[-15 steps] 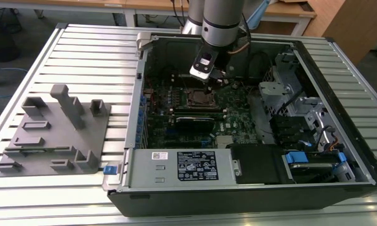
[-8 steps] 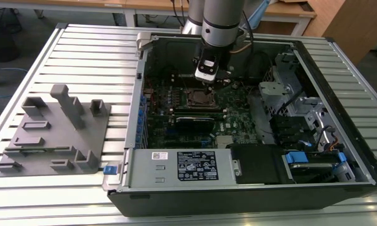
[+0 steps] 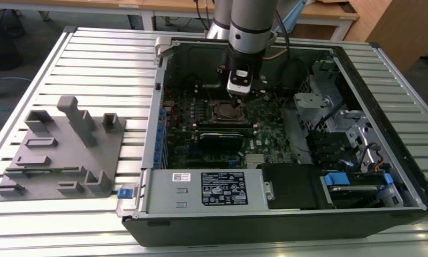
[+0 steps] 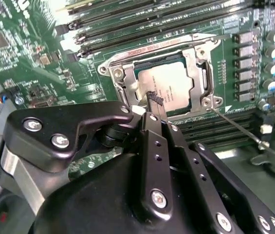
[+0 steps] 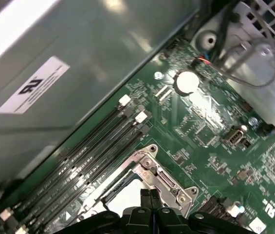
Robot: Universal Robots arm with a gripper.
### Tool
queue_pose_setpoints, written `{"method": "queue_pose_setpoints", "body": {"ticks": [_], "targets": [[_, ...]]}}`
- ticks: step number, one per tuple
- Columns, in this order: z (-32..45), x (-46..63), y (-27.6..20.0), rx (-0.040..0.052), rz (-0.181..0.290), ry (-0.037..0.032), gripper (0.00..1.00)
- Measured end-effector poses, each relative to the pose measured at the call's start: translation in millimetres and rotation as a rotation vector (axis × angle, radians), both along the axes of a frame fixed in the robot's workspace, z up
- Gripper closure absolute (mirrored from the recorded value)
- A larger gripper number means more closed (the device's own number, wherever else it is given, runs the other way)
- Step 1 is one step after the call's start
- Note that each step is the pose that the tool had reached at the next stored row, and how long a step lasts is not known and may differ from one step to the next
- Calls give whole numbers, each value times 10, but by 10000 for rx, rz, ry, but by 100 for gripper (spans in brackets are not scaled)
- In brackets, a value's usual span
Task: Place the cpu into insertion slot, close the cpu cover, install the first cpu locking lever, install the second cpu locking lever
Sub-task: 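Close the cpu cover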
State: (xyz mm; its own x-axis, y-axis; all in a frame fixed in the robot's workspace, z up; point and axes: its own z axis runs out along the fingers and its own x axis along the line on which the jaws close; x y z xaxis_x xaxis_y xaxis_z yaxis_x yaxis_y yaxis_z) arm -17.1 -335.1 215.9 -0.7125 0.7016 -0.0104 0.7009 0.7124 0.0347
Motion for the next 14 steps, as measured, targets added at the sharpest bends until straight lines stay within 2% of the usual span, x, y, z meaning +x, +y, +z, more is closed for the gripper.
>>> {"method": "queue_pose_setpoints", "body": {"ticks": [14], "targets": [[-20, 0, 0, -2, 2085, -1, 89]]}}
